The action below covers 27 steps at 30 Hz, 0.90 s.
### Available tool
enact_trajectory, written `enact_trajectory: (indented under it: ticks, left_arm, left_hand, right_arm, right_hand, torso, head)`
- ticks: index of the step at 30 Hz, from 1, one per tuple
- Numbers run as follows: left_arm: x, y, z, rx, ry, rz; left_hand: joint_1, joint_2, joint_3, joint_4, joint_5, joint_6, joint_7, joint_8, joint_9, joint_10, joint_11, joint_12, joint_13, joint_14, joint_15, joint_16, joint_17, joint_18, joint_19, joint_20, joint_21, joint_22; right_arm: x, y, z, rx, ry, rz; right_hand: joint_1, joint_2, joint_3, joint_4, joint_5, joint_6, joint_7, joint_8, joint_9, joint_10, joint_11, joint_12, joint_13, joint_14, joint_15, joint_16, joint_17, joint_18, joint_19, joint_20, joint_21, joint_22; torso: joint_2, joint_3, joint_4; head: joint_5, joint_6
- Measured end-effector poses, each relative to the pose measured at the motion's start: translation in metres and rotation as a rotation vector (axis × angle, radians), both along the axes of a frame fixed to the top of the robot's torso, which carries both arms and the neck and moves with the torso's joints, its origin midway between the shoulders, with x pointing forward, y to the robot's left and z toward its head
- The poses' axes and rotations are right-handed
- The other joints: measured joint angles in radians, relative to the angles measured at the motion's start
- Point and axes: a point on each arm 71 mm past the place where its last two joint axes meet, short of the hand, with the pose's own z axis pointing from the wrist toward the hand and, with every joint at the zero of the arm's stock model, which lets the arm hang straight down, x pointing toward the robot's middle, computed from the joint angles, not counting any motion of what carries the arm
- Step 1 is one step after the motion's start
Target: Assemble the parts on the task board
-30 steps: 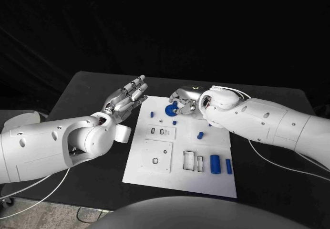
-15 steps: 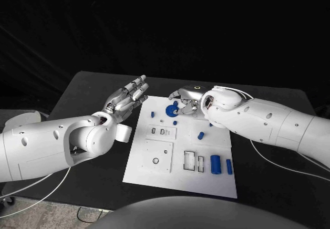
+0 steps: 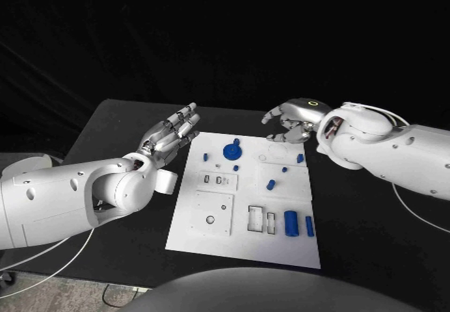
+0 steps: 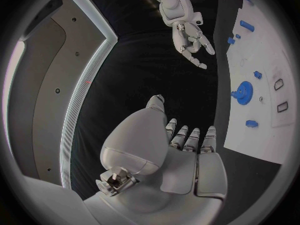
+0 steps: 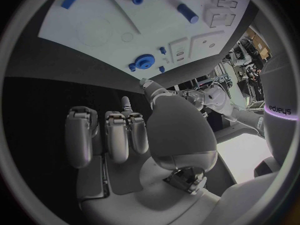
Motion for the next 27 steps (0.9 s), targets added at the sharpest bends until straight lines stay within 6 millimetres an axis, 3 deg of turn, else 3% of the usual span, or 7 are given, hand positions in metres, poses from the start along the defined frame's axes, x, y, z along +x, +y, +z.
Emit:
enact_trajectory:
  ticks: [7, 14, 20, 27]
  left_arm:
    - [0.000, -0.001, -0.002, 0.002, 0.003, -0.002]
    - [-0.001, 0.000, -0.005, 0.007, 0.010, -0.002]
    - [-0.002, 0.002, -0.007, 0.010, 0.015, -0.002]
    - [-0.003, 0.003, -0.008, 0.011, 0.016, 0.000]
  left_hand:
    - [0.000, 0.000, 0.000, 0.000, 0.000, 0.000, 0.000, 0.000, 0.000, 0.000, 0.000, 0.000, 0.000, 0.000, 0.000, 0.000, 0.000, 0.000, 0.000, 0.000, 0.000, 0.000]
    - [0.000, 0.000, 0.000, 0.000, 0.000, 0.000, 0.000, 0.000, 0.000, 0.000, 0.000, 0.000, 0.000, -0.004, 0.004, 0.000, 0.000, 0.000, 0.004, 0.004, 0.000, 0.000]
    - [0.000, 0.000, 0.000, 0.000, 0.000, 0.000, 0.000, 0.000, 0.000, 0.000, 0.000, 0.000, 0.000, -0.004, 0.004, 0.000, 0.000, 0.000, 0.004, 0.004, 0.000, 0.000]
    - [0.000, 0.000, 0.000, 0.000, 0.000, 0.000, 0.000, 0.000, 0.000, 0.000, 0.000, 0.000, 0.000, -0.004, 0.004, 0.000, 0.000, 0.000, 0.004, 0.004, 0.000, 0.000]
  right_arm:
    - [-0.010, -0.057, -0.008, -0.022, 0.033, -0.107]
    - [-0.019, -0.086, -0.037, -0.048, 0.092, -0.171]
    - [-0.021, -0.098, -0.052, -0.061, 0.112, -0.202]
    - [-0.021, -0.103, -0.062, -0.064, 0.121, -0.219]
  right_hand:
    - [0.000, 0.000, 0.000, 0.000, 0.004, 0.000, 0.000, 0.000, 0.000, 0.000, 0.000, 0.000, 0.000, 0.000, 0.000, 0.000, 0.001, 0.000, 0.000, 0.000, 0.004, 0.000]
    - [0.000, 0.000, -0.004, 0.004, -0.001, 0.000, 0.000, 0.000, 0.000, 0.002, 0.005, 0.000, 0.000, -0.004, 0.004, 0.000, 0.001, 0.000, 0.000, 0.000, 0.004, 0.001]
    - [0.000, 0.000, -0.007, 0.001, -0.008, 0.000, 0.000, 0.000, -0.001, 0.000, 0.007, 0.000, 0.000, 0.000, 0.008, 0.000, 0.001, 0.000, 0.000, 0.000, -0.001, 0.001]
    - [0.000, 0.000, -0.027, 0.012, -0.074, 0.003, 0.003, 0.005, 0.005, 0.003, 0.011, 0.000, 0.000, 0.000, 0.008, 0.000, 0.001, 0.000, 0.003, 0.004, -0.008, 0.001]
  torso:
    - [-0.005, -0.0002, -0.0024]
    - [-0.006, -0.0001, -0.0028]
    - [-0.005, 0.0010, -0.0012]
    - [-0.004, 0.0005, -0.0013]
  head:
    - [0.002, 0.000]
    - [0.003, 0.000]
    - [0.006, 0.000]
    - [0.007, 0.000]
